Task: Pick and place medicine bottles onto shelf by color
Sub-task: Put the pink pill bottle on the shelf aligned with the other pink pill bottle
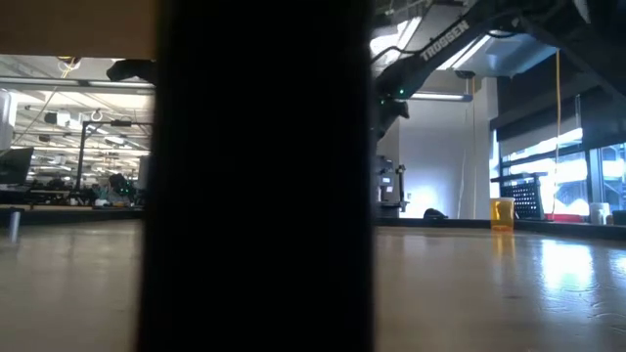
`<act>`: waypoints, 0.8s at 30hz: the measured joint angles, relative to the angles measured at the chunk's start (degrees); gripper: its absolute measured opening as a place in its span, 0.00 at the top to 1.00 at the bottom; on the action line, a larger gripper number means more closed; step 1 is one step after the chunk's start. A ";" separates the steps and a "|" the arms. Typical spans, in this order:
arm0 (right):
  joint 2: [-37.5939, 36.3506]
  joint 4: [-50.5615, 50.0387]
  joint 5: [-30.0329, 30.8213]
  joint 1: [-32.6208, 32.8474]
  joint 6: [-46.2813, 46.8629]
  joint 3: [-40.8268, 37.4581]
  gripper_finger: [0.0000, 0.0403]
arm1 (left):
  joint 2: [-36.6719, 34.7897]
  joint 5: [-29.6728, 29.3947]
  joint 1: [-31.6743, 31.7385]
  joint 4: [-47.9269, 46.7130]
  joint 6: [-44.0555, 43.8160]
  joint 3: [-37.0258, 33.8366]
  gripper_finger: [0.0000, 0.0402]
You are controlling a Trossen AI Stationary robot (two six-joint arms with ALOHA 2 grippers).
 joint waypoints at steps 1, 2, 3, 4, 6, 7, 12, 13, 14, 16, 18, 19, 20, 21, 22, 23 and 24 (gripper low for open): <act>0.43 0.61 -0.03 0.00 -0.21 0.02 0.46 | 0.00 0.00 0.00 -0.02 -0.04 0.00 0.63; 0.87 0.96 -0.01 0.00 -0.49 0.06 0.46 | 0.00 0.00 0.00 -0.02 -0.18 0.00 0.63; 1.33 0.99 0.00 0.00 -0.56 0.07 0.46 | 0.00 0.00 0.00 -0.02 -0.63 0.00 0.63; 1.79 1.01 0.00 0.00 -0.57 0.07 0.46 | 0.00 0.00 0.00 -0.02 -1.19 0.00 0.63; 2.61 1.04 0.00 0.00 -0.56 0.07 0.46 | 0.00 0.00 0.00 -0.02 -1.36 0.00 0.63; 2.99 1.06 0.00 0.00 -0.58 0.07 0.46 | 0.00 0.00 0.00 -0.02 -1.37 0.00 0.63; 4.05 3.39 0.02 0.01 -0.60 0.05 0.46 | 0.00 0.00 0.00 -0.03 -1.37 0.00 0.63; 4.16 4.21 0.02 0.00 -0.60 0.06 0.46 | 0.00 0.00 0.00 -0.02 -1.37 0.00 0.63; 4.30 4.86 0.02 0.00 -0.60 0.07 0.46 | 0.00 0.00 0.00 -0.02 -1.37 0.00 0.63; 4.56 5.40 0.04 0.00 -0.60 0.07 0.46 | 0.00 0.02 0.00 -0.03 -1.37 0.00 0.63; 4.58 5.44 0.04 0.00 -0.60 0.05 0.46 | 0.00 0.02 0.00 -0.03 -1.37 0.00 0.63; 4.58 5.53 0.04 0.00 -0.60 0.05 0.46 | 0.00 0.02 0.00 -0.04 -1.37 0.00 0.63; 4.58 5.63 0.04 0.00 -0.60 0.05 0.46 | 0.00 0.02 0.00 -0.04 -1.38 0.00 0.63; 4.58 5.65 0.04 0.00 -0.60 0.05 0.46 | 0.00 0.02 0.00 -0.04 -1.40 0.00 0.63; 4.59 5.66 0.04 0.00 -0.60 0.05 0.46 | 0.00 0.02 0.00 -0.04 -1.37 0.00 0.63; 4.71 5.98 0.04 0.00 -0.60 0.05 0.46 | 0.00 0.02 0.00 -0.04 -1.37 0.00 0.63; 4.88 6.40 0.02 0.00 -0.60 0.07 0.46 | 0.00 0.02 0.00 -0.04 -1.40 0.00 0.63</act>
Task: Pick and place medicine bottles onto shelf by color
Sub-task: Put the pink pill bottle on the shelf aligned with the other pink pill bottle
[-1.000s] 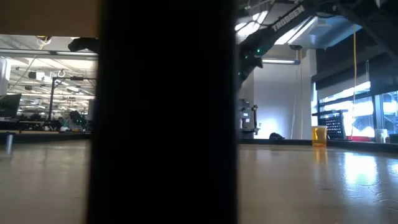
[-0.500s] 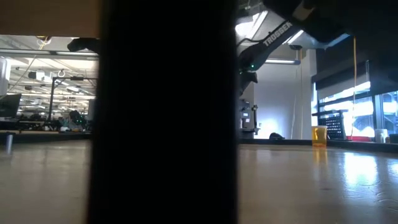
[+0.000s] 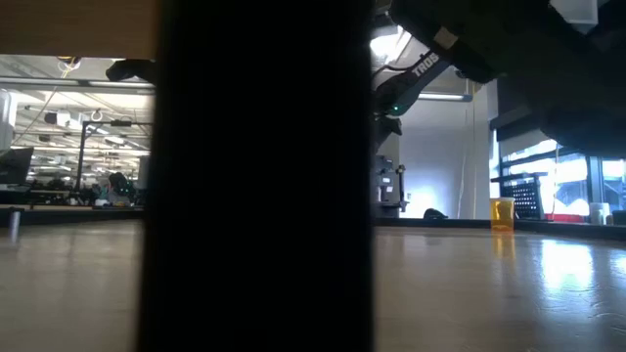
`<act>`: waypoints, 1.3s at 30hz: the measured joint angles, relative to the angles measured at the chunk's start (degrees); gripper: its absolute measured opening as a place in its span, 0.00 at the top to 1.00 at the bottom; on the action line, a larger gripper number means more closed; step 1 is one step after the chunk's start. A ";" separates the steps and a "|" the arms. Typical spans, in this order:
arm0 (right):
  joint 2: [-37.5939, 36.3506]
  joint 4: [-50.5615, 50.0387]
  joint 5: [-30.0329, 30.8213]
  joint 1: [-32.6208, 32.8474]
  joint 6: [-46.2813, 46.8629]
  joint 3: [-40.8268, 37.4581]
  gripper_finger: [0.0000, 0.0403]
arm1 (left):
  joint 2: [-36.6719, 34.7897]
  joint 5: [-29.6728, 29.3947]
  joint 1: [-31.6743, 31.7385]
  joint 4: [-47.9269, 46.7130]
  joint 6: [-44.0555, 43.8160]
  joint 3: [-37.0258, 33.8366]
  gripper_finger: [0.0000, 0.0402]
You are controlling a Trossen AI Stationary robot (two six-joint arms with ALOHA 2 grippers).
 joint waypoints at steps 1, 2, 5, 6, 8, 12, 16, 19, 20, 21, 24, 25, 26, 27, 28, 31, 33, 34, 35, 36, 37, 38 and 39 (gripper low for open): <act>0.28 0.04 0.00 0.00 0.00 0.02 0.46 | 0.00 0.00 0.00 0.00 0.02 0.00 0.63; 0.67 -0.01 0.00 0.00 0.01 0.02 0.46 | 0.00 0.00 0.00 0.00 0.02 0.00 0.63; 1.79 -0.46 0.14 0.04 0.01 -0.04 0.46 | 0.00 0.02 0.00 0.00 0.00 0.00 0.63; 1.87 -0.44 0.17 0.04 0.00 -0.04 0.46 | 0.00 0.02 0.00 0.00 0.00 0.00 0.63; 1.87 0.05 0.16 0.12 0.00 -0.02 0.46 | 0.00 0.02 0.00 0.00 -0.04 0.00 0.63; 1.87 0.60 0.15 0.11 0.00 -0.02 0.46 | 0.00 0.02 0.00 0.00 -0.07 0.00 0.63; 1.87 0.88 0.13 0.13 0.01 -0.01 0.46 | 0.00 0.02 0.00 0.00 -0.09 0.00 0.63; 1.87 0.91 0.07 0.15 0.07 0.00 0.46 | 0.00 0.02 0.00 0.00 -0.11 0.00 0.63; 1.87 0.86 0.04 0.15 0.09 -0.02 0.46 | 0.00 0.02 0.00 0.00 -0.11 0.00 0.63; 1.87 0.76 0.04 0.17 0.09 0.00 0.46 | 0.00 0.02 0.00 0.00 -0.11 0.00 0.63; 1.87 0.81 -0.07 0.17 0.15 -0.01 0.46 | 0.00 0.02 0.00 0.00 -0.11 0.00 0.63; 1.87 0.78 -0.07 0.17 0.17 -0.01 0.46 | 0.00 0.02 0.00 0.00 -0.12 0.00 0.63; 1.87 0.78 -0.07 0.17 0.19 -0.01 0.47 | 0.00 0.02 0.00 0.00 -0.13 0.00 0.63; 1.87 0.79 -0.05 0.17 0.22 -0.01 0.47 | 0.00 0.02 0.00 0.00 -0.13 0.00 0.63; 1.87 0.80 -0.07 0.17 0.22 -0.01 0.49 | 0.00 0.02 0.00 0.00 -0.13 0.00 0.63; 1.87 0.80 -0.44 0.17 0.22 -0.02 0.55 | 0.00 0.02 0.00 0.00 -0.13 0.00 0.63; 1.87 0.80 -0.50 0.17 0.23 -0.01 0.59 | 0.00 0.02 -0.02 0.00 -0.13 0.00 0.63; 1.87 0.80 -0.50 0.17 0.22 -0.01 0.61 | 0.00 0.02 0.00 -0.01 -0.13 0.00 0.63; 1.87 0.78 -0.51 0.17 0.22 0.00 0.63 | 0.00 0.02 0.00 0.00 -0.13 0.00 0.63; 1.87 0.78 -0.52 0.17 0.24 -0.01 0.65 | 0.00 0.02 -0.01 -0.02 -0.13 0.00 0.63; 1.87 0.77 -0.50 0.17 0.24 0.00 0.67 | 0.00 0.02 0.00 0.00 -0.13 0.00 0.63; 1.87 0.71 -0.51 0.17 0.24 -0.01 0.68 | 0.00 0.02 -0.01 -0.01 -0.13 0.00 0.63; 1.87 0.67 -0.55 0.17 0.24 0.00 0.69 | 0.00 0.02 0.00 0.00 -0.13 0.00 0.63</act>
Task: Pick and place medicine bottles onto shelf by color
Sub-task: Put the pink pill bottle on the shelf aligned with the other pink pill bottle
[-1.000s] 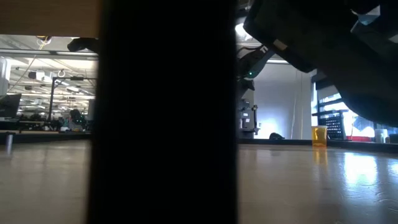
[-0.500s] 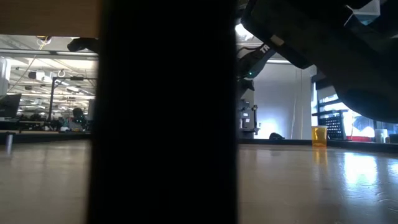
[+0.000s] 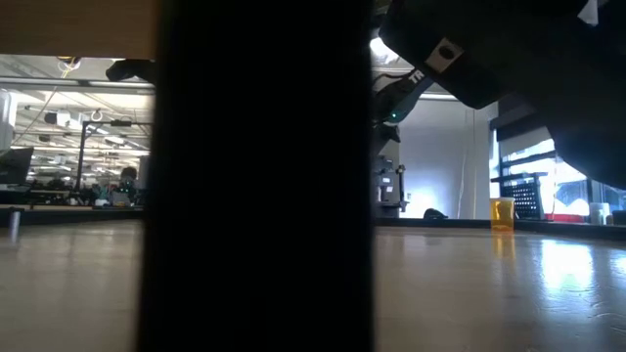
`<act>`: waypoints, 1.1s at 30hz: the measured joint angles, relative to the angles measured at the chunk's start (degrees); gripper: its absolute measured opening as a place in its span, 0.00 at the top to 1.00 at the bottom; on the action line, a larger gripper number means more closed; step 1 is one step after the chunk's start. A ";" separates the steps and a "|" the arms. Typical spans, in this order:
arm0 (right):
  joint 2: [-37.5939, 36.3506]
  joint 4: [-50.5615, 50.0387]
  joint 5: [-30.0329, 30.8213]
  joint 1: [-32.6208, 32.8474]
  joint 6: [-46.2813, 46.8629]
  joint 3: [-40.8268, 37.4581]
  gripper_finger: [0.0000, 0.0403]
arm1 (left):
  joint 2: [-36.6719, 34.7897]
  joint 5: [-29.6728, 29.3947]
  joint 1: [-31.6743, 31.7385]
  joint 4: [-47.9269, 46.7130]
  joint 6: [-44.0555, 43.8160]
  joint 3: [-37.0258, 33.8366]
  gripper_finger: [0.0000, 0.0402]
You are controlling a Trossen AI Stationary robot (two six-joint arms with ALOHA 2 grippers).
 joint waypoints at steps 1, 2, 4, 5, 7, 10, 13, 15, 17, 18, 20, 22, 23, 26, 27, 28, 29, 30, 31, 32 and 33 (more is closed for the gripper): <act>0.00 -0.02 0.00 0.00 0.00 -0.02 0.70 | 0.00 0.00 -0.01 0.00 0.00 0.00 0.63; 0.00 -0.04 0.01 0.00 0.00 -0.01 0.71 | 0.00 0.00 0.00 -0.02 0.00 0.00 0.63; 0.00 -0.04 0.04 0.00 0.00 -0.02 0.72 | 0.00 0.00 0.00 -0.01 0.00 0.00 0.63; 0.00 -0.04 0.03 0.00 0.02 0.00 0.73 | 0.00 0.00 -0.01 -0.01 0.00 0.00 0.63; 0.00 -0.02 0.03 0.00 0.56 -0.01 0.73 | 0.00 0.00 0.00 -0.02 0.00 0.00 0.63; 0.00 -0.07 0.04 0.00 1.36 0.00 0.73 | 0.00 0.00 0.00 -0.02 0.00 0.00 0.63; 0.00 -0.09 0.02 0.00 1.29 -0.01 0.73 | 0.00 0.00 0.00 -0.02 0.00 0.00 0.63; -0.02 -0.09 0.01 0.01 1.30 -0.01 0.73 | 0.00 0.00 0.00 -0.02 0.01 0.00 0.63; -0.14 -0.34 0.02 0.01 1.30 -0.02 0.73 | 0.00 0.00 0.00 -0.02 0.02 0.00 0.63; -0.34 -0.67 0.06 0.02 1.29 -0.02 0.73 | 0.00 0.00 -0.02 -0.02 0.02 0.00 0.63; -1.07 -0.91 0.01 0.02 1.31 -0.02 0.73 | 0.00 0.00 -0.01 -0.02 0.11 0.00 0.63; -2.10 -1.39 -0.01 0.06 1.40 -0.02 0.73 | 0.00 0.00 -0.02 -0.02 0.11 0.00 0.63; -2.70 -1.59 -0.02 0.10 1.58 -0.02 0.73 | 0.00 0.00 0.00 -0.03 0.15 0.00 0.63; -4.75 -3.38 -0.42 0.39 3.98 -0.02 0.73 | 0.00 0.00 -0.02 -0.04 2.37 -0.01 0.63; -5.46 -4.29 -0.88 0.56 4.42 -0.02 0.73 | 0.00 0.00 -0.02 -0.03 3.75 -0.02 0.63; -6.28 -4.94 -1.17 0.90 5.33 -0.02 0.73 | 0.00 0.01 -0.02 -0.02 5.24 -0.02 0.63; -7.10 -5.11 -1.19 1.30 6.45 -0.02 0.73 | 0.00 0.00 -0.02 0.06 6.80 -0.02 0.63; -8.02 -5.19 -1.25 1.82 7.81 -0.02 0.73 | -0.02 0.13 -0.02 0.22 8.35 -0.02 0.63; -9.06 -5.23 -1.36 2.48 9.01 -0.02 0.73 | -0.02 0.41 -0.02 0.40 10.16 -0.02 0.63; -10.09 -5.17 -1.41 3.11 10.02 -0.02 0.73 | -0.02 0.61 -0.02 0.57 12.26 -0.02 0.63; -10.98 -5.00 -1.47 3.85 11.01 0.00 0.73 | -0.02 0.89 -0.02 0.63 14.17 -0.02 0.63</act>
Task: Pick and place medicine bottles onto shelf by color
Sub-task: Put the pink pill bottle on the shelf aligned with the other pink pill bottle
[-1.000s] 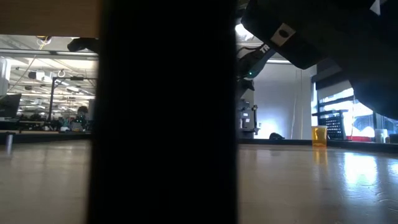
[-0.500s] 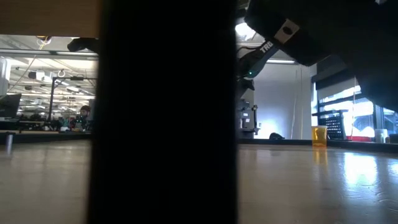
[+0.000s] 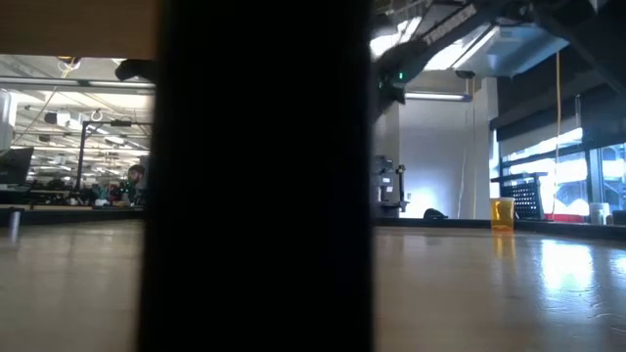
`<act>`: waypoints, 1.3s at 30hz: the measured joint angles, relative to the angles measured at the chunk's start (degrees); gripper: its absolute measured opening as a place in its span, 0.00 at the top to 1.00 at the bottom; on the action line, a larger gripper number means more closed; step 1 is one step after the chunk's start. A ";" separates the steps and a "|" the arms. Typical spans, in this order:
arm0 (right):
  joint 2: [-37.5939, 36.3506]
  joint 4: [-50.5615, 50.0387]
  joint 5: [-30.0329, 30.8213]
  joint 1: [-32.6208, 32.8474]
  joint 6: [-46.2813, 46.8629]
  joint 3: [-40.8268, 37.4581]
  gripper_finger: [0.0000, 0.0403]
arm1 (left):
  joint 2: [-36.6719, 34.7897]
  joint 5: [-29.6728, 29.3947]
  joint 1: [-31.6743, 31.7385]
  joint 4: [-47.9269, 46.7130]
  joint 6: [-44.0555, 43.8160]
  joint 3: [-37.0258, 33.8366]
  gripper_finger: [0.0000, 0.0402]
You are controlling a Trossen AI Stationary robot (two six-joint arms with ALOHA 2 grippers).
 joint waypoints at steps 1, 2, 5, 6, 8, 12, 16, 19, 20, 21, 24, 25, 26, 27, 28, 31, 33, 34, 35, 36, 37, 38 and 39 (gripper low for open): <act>-0.93 0.27 -0.01 0.75 1.12 0.02 0.73 | 0.00 0.22 0.00 -0.02 2.00 0.00 0.63; -1.78 0.33 0.04 1.50 2.62 0.02 0.73 | 0.00 0.80 0.00 0.00 3.92 0.00 0.63; -4.26 1.31 0.17 3.89 6.48 0.02 0.73 | 0.00 3.12 -0.01 0.32 8.91 0.00 0.63; -5.12 1.76 0.15 4.67 7.63 0.02 0.73 | 0.00 3.80 0.00 0.45 10.22 0.00 0.63; -6.68 1.99 0.01 6.08 10.35 0.02 0.73 | 0.00 5.20 0.00 0.89 12.69 0.00 0.63; -9.28 2.54 0.47 9.05 16.61 0.72 0.73 | 0.00 10.37 0.00 3.69 18.00 0.00 0.63; -10.01 0.86 5.88 13.29 23.33 6.36 0.73 | 0.00 16.26 0.00 5.67 23.13 0.00 0.63; -10.02 -1.99 8.19 16.96 22.68 10.68 0.73 | 0.00 20.84 0.00 5.96 26.56 0.00 0.63; -10.02 -2.70 7.79 17.97 22.37 12.00 0.73 | 0.00 22.09 0.00 5.95 27.06 0.00 0.63; -10.00 -3.16 7.04 18.91 22.25 13.28 0.73 | 0.00 23.45 0.00 5.98 27.36 0.00 0.63; -10.06 -6.45 4.95 21.11 21.92 17.00 0.73 | 0.00 27.70 0.00 6.35 27.53 0.00 0.63; -10.10 -8.23 4.93 21.80 21.45 17.75 0.73 | 0.00 29.24 0.00 6.36 27.53 0.00 0.63; -10.11 -9.94 4.89 22.44 20.13 18.21 0.73 | 0.00 30.77 0.00 6.34 27.51 0.00 0.63; -10.07 -11.32 4.61 23.05 18.76 18.45 0.73 | 0.00 32.21 -0.11 6.36 27.47 0.00 0.63; -10.01 -12.28 3.90 23.59 17.52 18.58 0.73 | 0.00 33.89 -0.36 6.34 27.45 0.00 0.63; -10.01 -12.92 -1.41 24.97 14.77 18.15 0.73 | 0.00 39.11 -1.89 6.34 28.19 0.00 0.63; -10.08 -12.98 -5.13 25.81 13.06 16.76 0.73 | 0.00 41.88 -3.14 6.47 28.41 0.00 0.63; -9.96 -13.28 -6.29 26.25 12.64 16.21 0.73 | 0.00 42.51 -3.76 6.78 28.20 0.00 0.63; -9.89 -13.28 -6.96 26.73 12.36 15.74 0.73 | -0.05 42.94 -4.54 7.16 28.04 0.00 0.63; -9.87 -13.32 -7.20 27.32 11.85 15.51 0.73 | -0.11 43.00 -5.34 7.44 27.99 0.00 0.63; -9.87 -13.30 -7.21 27.97 11.15 15.45 0.73 | -0.15 42.95 -6.19 7.75 27.99 0.00 0.63; -9.91 -13.18 -7.23 28.69 10.31 15.45 0.73 | -0.15 42.83 -6.93 8.23 27.99 0.00 0.63; -9.93 -13.08 -7.27 29.58 9.55 15.45 0.73 | -0.15 42.70 -7.59 8.69 27.77 0.00 0.63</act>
